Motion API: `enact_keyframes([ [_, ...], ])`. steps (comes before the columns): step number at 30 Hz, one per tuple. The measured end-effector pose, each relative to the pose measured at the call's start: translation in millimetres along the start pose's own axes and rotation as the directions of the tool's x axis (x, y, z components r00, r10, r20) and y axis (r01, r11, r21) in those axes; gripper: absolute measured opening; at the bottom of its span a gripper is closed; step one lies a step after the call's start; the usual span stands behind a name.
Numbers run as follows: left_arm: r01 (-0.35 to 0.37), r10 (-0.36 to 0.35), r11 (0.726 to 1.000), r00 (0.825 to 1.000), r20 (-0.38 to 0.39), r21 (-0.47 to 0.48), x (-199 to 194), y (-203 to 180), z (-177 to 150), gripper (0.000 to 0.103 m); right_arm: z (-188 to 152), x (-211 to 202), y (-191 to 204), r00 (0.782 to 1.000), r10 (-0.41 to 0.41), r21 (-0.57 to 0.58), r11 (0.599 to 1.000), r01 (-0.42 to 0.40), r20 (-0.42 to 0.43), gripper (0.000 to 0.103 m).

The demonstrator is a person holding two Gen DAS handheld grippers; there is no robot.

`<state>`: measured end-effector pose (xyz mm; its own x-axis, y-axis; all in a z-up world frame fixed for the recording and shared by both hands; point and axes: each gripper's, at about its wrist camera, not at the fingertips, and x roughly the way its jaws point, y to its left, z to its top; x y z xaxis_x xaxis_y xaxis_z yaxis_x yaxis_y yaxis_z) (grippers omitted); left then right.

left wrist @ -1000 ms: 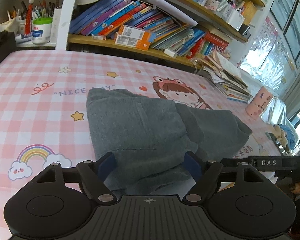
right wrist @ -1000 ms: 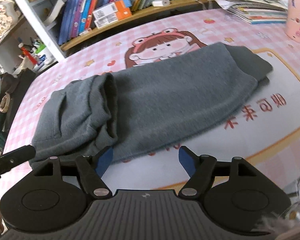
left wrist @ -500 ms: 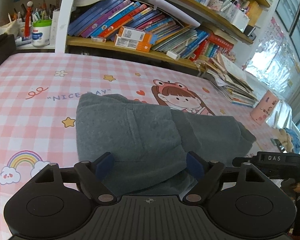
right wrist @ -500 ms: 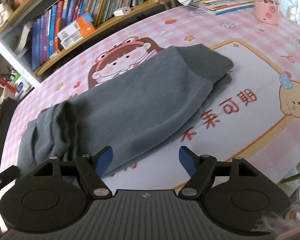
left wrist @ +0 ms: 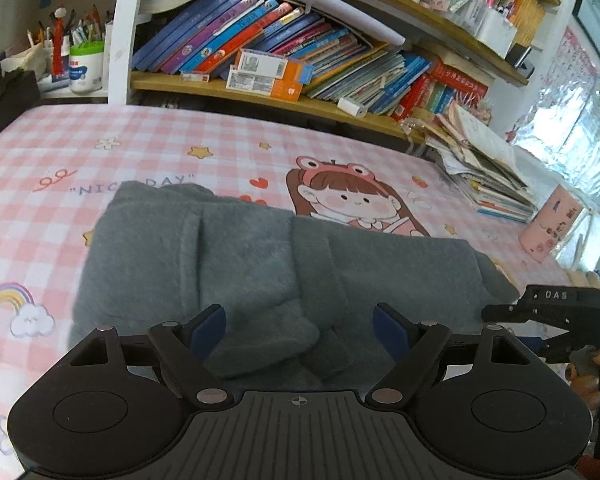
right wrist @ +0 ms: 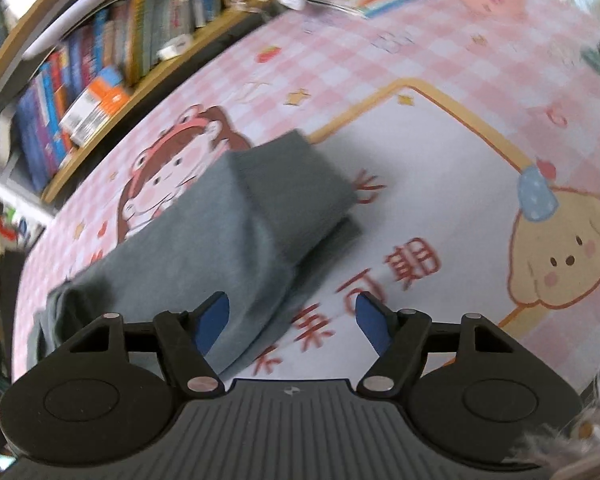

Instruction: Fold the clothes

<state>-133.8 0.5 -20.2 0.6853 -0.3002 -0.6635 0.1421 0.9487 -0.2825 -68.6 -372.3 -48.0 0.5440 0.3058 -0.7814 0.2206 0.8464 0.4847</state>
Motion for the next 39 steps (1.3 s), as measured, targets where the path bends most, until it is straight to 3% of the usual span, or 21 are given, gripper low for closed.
enact_keyframes([
  [4, -0.039, 0.039, 0.999, 0.999, -0.013, -0.002, 0.6, -14.0, -5.1, 0.083, 14.5, 3.7, -16.8, 0.998, 0.063, 0.069, 0.996, -0.063, 0.007, 0.059],
  [9, -0.081, 0.081, 0.997, 0.997, -0.019, -0.002, -0.5, -28.3, -7.9, 0.083, 25.4, 11.8, -26.6, 0.993, 0.114, 0.102, 0.988, -0.115, 0.011, 0.040],
  [12, -0.098, 0.098, 0.995, 0.995, -0.024, -0.002, -0.1, -35.1, -9.1, 0.083, 29.8, 17.9, -28.4, 0.989, 0.148, 0.098, 0.984, -0.147, -0.005, 0.023],
  [15, -0.110, 0.110, 0.994, 0.994, -0.023, -0.004, 0.2, -40.1, -9.6, 0.083, 32.0, 14.4, -21.8, 0.980, 0.198, 0.029, 0.980, -0.198, 0.015, 0.014],
  [20, -0.123, 0.123, 0.992, 0.992, -0.016, -0.003, 0.1, -46.8, -9.1, 0.083, 32.6, -12.5, -4.0, 0.920, 0.377, -0.148, 0.921, -0.360, 0.107, 0.014],
  [26, -0.142, 0.142, 0.990, 0.990, -0.013, -0.017, -3.2, -47.0, -11.7, 0.083, 37.0, 9.7, -18.2, 0.959, 0.279, -0.032, 0.960, -0.278, 0.042, 0.014],
  [29, -0.160, 0.159, 0.987, 0.987, -0.015, -0.035, -6.1, -43.3, -13.2, 0.083, 39.5, 19.2, -25.1, 0.970, 0.244, 0.029, 0.969, -0.244, 0.010, 0.023],
  [31, -0.167, 0.167, 0.985, 0.986, -0.017, -0.043, -7.5, -41.4, -13.9, 0.083, 40.2, 23.6, -27.7, 0.971, 0.238, 0.060, 0.970, -0.237, -0.004, 0.036],
  [33, -0.172, 0.171, 0.984, 0.985, -0.020, -0.045, -8.4, -40.6, -14.3, 0.083, 40.2, 27.0, -26.1, 0.972, 0.235, 0.056, 0.970, -0.235, -0.007, 0.038],
  [37, -0.174, 0.173, 0.984, 0.985, -0.024, -0.044, -9.4, -41.5, -15.7, 0.083, 40.2, 33.9, -22.9, 0.973, 0.230, 0.049, 0.972, -0.230, -0.013, 0.038],
  [38, -0.173, 0.172, 0.984, 0.985, -0.025, -0.042, -9.1, -42.1, -16.0, 0.083, 40.2, 35.6, -22.1, 0.973, 0.229, 0.048, 0.972, -0.228, -0.015, 0.034],
  [39, -0.172, 0.171, 0.984, 0.985, -0.026, -0.041, -8.8, -42.7, -16.3, 0.083, 40.2, 37.4, -21.3, 0.974, 0.228, 0.046, 0.973, -0.227, -0.016, 0.022],
])
